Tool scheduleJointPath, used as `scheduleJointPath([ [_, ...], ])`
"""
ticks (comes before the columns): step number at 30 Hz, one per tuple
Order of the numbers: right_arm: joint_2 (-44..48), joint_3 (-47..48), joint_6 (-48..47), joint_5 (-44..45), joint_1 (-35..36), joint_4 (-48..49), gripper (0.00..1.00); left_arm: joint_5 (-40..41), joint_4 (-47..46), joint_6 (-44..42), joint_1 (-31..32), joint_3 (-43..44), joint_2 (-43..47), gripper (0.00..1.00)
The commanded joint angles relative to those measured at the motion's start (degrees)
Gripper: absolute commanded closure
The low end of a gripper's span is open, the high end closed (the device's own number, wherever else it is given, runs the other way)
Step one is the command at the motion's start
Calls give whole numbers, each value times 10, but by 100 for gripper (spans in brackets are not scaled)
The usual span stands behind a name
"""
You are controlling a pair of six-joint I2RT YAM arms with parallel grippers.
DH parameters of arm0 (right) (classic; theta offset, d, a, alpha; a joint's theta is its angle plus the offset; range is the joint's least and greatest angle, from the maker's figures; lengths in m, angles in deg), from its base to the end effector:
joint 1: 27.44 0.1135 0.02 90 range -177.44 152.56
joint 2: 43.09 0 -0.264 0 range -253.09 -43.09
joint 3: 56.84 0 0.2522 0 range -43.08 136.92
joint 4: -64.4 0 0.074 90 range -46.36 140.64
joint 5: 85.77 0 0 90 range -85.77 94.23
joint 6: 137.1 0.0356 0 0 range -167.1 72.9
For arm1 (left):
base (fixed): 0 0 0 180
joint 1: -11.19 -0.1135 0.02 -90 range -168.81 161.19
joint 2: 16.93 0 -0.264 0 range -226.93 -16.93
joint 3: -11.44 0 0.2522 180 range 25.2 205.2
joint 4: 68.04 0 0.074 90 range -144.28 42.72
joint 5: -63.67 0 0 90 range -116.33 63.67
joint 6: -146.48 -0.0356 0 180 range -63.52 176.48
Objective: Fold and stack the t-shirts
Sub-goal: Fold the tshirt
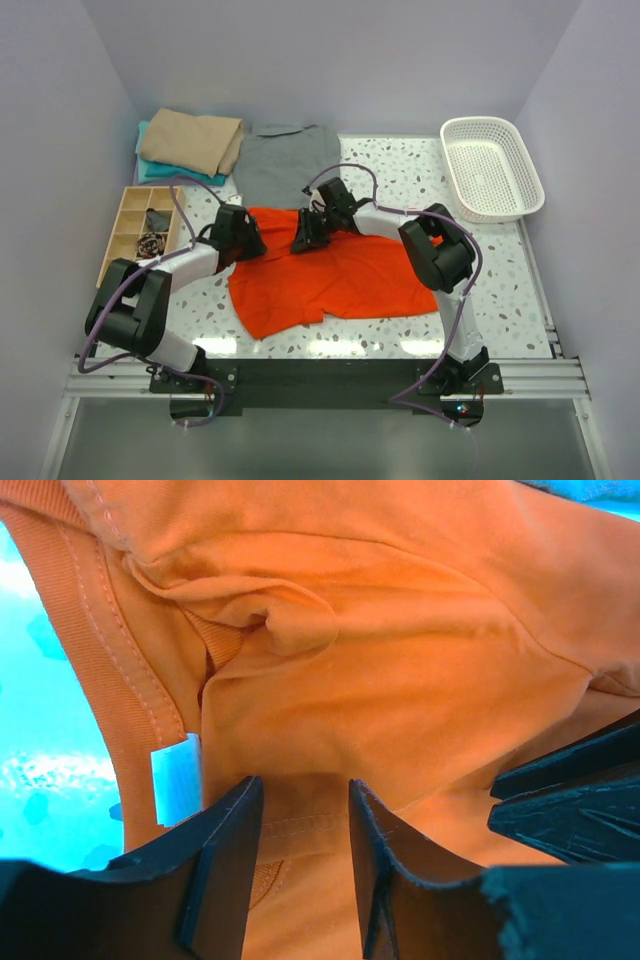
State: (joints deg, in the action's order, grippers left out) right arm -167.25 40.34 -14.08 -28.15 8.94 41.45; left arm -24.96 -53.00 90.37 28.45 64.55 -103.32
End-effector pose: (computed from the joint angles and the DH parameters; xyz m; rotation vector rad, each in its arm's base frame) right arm 0.3590 0.2882 0.1379 -0.3560 2.6250 1.1757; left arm 0.2744 -0.0844 0.1567 -0.3652 2.4220 -0.3761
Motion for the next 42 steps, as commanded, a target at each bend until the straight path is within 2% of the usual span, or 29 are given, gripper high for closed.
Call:
scheduleJointPath([
  [1, -7, 26, 2, 0, 1, 16, 72, 14, -22, 2, -5, -8, 3, 59],
  [5, -15, 33, 1, -1, 2, 17, 87, 13, -25, 2, -5, -7, -1, 74],
  [12, -20, 41, -8, 6, 1, 3, 99, 7, -30, -1, -5, -2, -17, 81],
  [13, -18, 44, -11, 5, 2, 0, 95, 7, -27, 0, -4, 1, -19, 81],
  [15, -3, 34, -13, 21, 2, 2, 70, 7, -26, -1, -5, 0, -17, 70],
  [16, 2, 27, -16, 28, 1, -1, 67, 10, -26, -1, -5, -2, -15, 59],
  [17, 6, 25, -19, 35, 1, -5, 64, 12, -26, 0, -5, -3, -12, 54],
  [20, 6, 31, -31, 68, 1, -35, 60, 23, -22, 1, -5, -4, -9, 43],
  [27, -11, 39, -36, 94, 2, -50, 59, 38, -19, 2, -5, -7, -12, 43],
  [30, -19, 45, -40, 109, 2, -61, 62, 39, -23, 0, -5, -8, -15, 46],
  [34, -31, 52, -41, 116, 4, -65, 66, 29, -31, -1, -5, -6, -29, 58],
  [38, -40, 55, -37, 104, 6, -57, 72, 20, -37, -2, -5, -3, -42, 67],
  [39, -45, 59, -37, 101, 5, -54, 79, 18, -38, -3, -5, -2, -44, 69],
  [41, -49, 60, -35, 94, 7, -48, 87, 16, -40, -4, -5, -2, -46, 73],
  [42, -51, 61, -35, 85, 7, -44, 94, 14, -41, -4, -5, -1, -48, 78],
])
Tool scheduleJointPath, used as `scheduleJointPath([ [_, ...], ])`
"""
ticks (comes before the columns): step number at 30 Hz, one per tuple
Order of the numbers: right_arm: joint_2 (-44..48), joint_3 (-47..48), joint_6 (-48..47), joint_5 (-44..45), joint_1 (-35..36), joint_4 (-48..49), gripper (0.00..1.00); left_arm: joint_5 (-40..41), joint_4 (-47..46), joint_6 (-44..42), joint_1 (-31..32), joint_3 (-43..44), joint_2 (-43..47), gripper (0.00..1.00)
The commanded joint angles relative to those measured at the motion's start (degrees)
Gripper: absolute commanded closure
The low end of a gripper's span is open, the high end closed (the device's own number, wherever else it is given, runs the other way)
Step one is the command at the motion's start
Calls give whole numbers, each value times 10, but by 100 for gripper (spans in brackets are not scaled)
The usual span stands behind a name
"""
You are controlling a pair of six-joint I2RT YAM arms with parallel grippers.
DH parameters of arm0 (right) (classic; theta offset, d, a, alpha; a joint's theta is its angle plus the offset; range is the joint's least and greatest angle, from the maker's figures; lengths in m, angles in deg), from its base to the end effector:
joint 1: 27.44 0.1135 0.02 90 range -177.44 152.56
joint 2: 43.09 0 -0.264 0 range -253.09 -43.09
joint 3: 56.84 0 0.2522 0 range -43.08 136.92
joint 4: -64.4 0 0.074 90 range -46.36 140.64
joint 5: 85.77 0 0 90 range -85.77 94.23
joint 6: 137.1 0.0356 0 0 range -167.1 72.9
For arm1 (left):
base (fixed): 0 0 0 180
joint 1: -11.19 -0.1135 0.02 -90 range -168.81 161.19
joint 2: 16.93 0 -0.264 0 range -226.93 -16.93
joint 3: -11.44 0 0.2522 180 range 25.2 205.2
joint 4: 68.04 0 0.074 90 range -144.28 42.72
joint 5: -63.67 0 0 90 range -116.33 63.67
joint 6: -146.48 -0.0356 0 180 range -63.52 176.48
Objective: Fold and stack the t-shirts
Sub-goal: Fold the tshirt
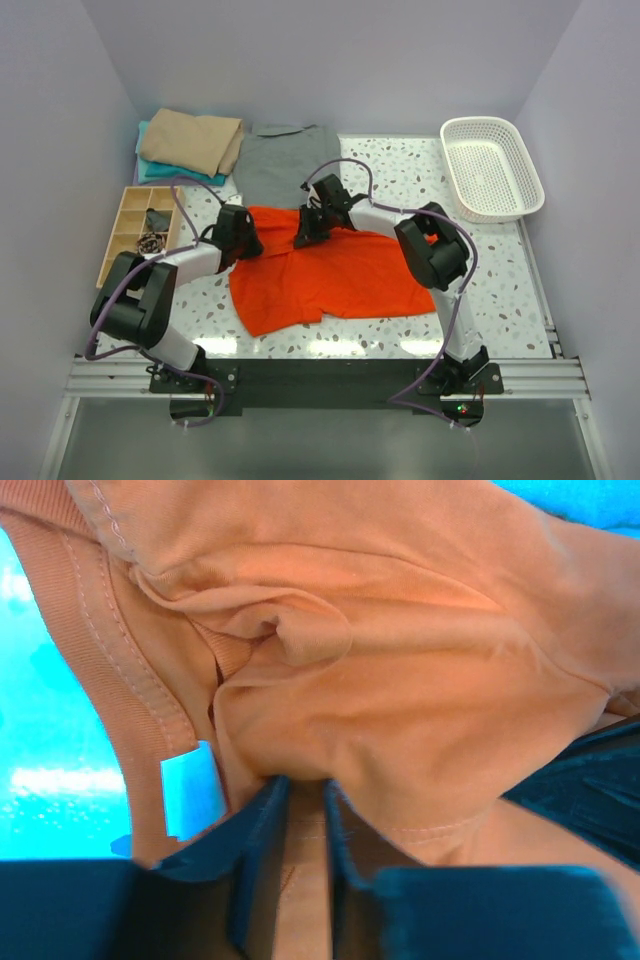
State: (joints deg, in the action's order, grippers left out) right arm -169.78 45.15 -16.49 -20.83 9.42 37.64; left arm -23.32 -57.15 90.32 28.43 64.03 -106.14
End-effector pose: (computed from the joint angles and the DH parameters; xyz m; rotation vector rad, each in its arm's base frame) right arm 0.3695 0.2958 0.1367 -0.3489 2.6261 1.0010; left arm 0.2802 -0.0850 0.1463 -0.3751 2.3992 -0.3494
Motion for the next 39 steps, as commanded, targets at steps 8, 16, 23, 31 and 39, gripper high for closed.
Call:
scheduleJointPath([
  [8, 5, 1, -18, -4, 2, 9, 100, -9, 26, -9, -4, 26, 4, 85],
  [16, 67, -24, -31, 1, 1, -10, 100, -3, 115, -30, -4, 80, 54, 80],
  [23, 90, -42, -35, 1, 2, -13, 94, -7, 151, -38, -4, 99, 70, 80],
  [31, 38, -10, -31, 22, 2, -2, 52, 10, 115, -26, -5, 65, 70, 43],
  [39, 0, 41, -23, 17, 3, -6, 57, 16, 110, -22, -7, 58, 65, 43],
])
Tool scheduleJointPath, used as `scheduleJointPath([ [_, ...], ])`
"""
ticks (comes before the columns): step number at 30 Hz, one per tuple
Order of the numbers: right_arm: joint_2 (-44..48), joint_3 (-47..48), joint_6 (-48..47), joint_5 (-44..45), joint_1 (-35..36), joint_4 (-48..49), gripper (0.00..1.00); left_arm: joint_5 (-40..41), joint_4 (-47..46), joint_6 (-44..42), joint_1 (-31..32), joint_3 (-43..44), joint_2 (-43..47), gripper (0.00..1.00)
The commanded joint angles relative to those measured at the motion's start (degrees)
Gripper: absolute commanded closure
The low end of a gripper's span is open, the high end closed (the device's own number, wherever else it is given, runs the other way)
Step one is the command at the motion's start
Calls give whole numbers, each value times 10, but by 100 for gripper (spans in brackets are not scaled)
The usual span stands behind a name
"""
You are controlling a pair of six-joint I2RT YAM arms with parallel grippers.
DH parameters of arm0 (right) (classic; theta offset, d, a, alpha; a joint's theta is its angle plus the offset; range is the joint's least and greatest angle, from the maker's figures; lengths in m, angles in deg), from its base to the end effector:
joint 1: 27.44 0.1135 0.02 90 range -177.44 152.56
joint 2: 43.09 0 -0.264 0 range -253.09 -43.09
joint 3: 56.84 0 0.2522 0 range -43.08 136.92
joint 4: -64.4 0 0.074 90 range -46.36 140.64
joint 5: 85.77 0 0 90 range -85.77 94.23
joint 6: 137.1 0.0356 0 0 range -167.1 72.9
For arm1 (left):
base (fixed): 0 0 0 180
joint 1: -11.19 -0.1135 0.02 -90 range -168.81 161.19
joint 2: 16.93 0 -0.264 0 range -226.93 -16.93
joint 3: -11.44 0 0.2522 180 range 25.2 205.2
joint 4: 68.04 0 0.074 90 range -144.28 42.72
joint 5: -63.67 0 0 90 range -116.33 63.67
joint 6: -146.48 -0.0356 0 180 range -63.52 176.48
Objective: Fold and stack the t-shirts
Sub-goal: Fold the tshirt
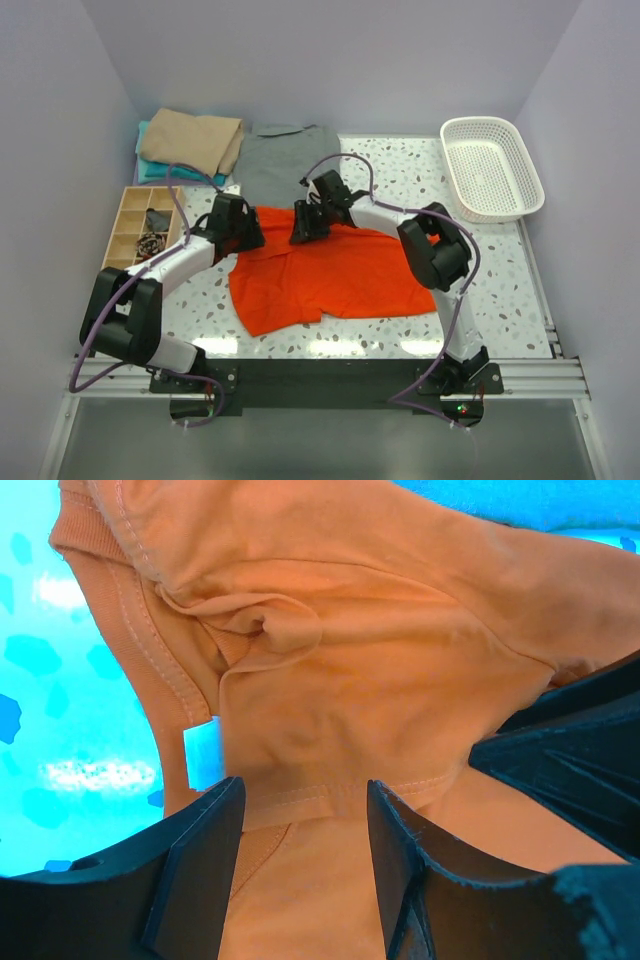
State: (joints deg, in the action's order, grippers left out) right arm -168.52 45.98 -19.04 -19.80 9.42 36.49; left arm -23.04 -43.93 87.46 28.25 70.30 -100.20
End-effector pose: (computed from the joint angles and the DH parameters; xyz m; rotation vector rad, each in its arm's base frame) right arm 0.3702 0.2957 0.1494 -0.3991 2.5876 0.9716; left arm 0.2791 -0.0835 0.1894 -0.3220 2.4187 -0.3121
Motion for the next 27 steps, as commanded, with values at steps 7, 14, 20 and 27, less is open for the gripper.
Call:
scheduleJointPath([
  [7, -16, 29, 2, 0, 6, 9, 74, 10, -24, 5, -10, -5, 3, 43],
  [14, -12, 22, 2, -13, 8, 20, 98, 10, -25, 7, -10, -10, 1, 43],
  [20, 22, 7, -8, -21, 9, 27, 100, 11, -24, 7, -12, -8, 4, 43],
  [27, 69, -6, -22, -30, 11, 1, 96, 22, -17, 7, -19, -7, 13, 43],
])
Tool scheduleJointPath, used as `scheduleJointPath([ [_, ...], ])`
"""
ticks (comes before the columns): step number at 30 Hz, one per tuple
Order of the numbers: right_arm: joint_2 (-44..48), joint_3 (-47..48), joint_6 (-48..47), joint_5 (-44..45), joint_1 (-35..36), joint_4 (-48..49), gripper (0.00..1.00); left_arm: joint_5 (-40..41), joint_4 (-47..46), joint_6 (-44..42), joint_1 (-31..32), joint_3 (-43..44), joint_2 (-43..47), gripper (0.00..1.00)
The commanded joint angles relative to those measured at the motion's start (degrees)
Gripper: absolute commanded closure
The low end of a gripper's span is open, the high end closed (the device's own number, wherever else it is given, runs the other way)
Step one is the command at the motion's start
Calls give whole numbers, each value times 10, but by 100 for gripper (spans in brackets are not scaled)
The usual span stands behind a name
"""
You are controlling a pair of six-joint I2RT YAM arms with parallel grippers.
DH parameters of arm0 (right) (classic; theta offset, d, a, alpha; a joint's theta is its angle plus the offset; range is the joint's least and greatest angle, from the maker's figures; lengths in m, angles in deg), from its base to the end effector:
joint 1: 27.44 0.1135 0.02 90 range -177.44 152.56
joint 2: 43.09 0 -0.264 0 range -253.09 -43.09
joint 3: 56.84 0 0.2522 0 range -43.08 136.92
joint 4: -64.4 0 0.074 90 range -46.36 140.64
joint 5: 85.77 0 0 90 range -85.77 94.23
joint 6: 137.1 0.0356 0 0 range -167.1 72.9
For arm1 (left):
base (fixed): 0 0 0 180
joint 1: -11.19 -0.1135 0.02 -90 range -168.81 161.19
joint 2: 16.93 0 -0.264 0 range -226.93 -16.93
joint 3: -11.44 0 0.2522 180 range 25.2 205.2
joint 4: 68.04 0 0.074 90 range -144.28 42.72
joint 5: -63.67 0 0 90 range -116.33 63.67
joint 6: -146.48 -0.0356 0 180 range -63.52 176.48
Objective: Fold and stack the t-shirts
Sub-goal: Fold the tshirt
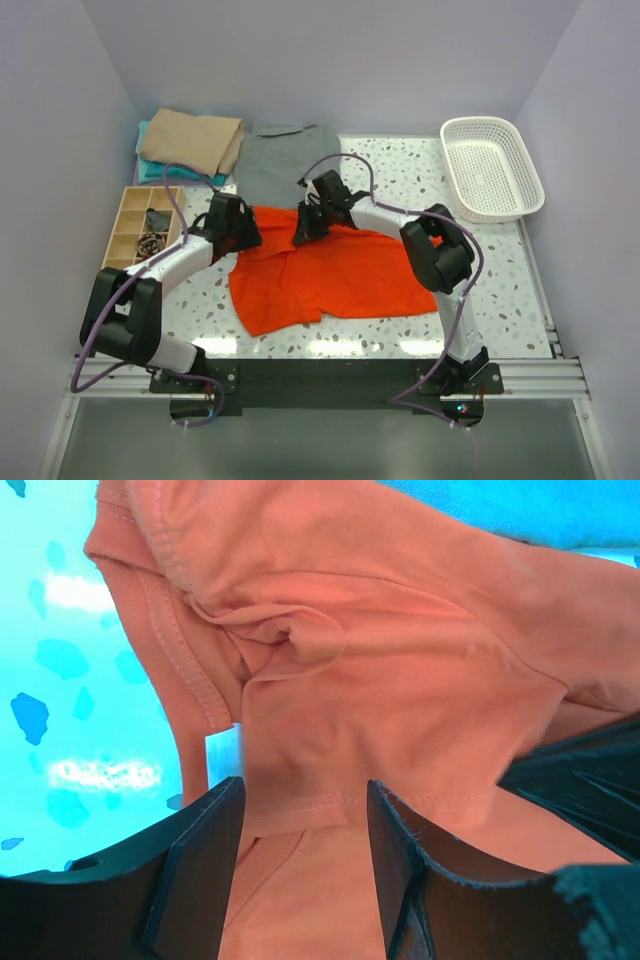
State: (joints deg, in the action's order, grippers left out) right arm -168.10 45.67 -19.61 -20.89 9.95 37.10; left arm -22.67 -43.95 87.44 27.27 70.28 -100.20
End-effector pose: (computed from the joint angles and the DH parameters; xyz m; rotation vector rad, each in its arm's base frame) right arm 0.3667 0.2993 0.1521 -0.4354 2.5713 0.9990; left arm 0.2805 -0.0785 0.1893 -0.3448 2.4128 -0.2969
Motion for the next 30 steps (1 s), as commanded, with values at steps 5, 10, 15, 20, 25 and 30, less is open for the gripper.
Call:
scheduleJointPath([
  [5, 92, -31, -15, -20, 11, -7, 96, 19, -15, 7, -17, -6, 21, 43],
  [10, 103, -48, -15, -20, 22, -20, 98, 18, -10, 8, -18, -1, 23, 43],
  [15, 129, -87, -14, -12, 27, -19, 99, 18, -7, 7, -21, 1, 25, 43],
  [20, 129, -97, -19, 22, 28, -31, 59, 14, -7, 5, -22, 3, 24, 42],
  [25, 153, -89, -48, 77, 28, -64, 52, 9, -19, -1, -22, 6, 15, 42],
  [30, 175, -63, -90, 181, 24, -105, 48, -1, -44, 6, -22, 35, -9, 42],
])
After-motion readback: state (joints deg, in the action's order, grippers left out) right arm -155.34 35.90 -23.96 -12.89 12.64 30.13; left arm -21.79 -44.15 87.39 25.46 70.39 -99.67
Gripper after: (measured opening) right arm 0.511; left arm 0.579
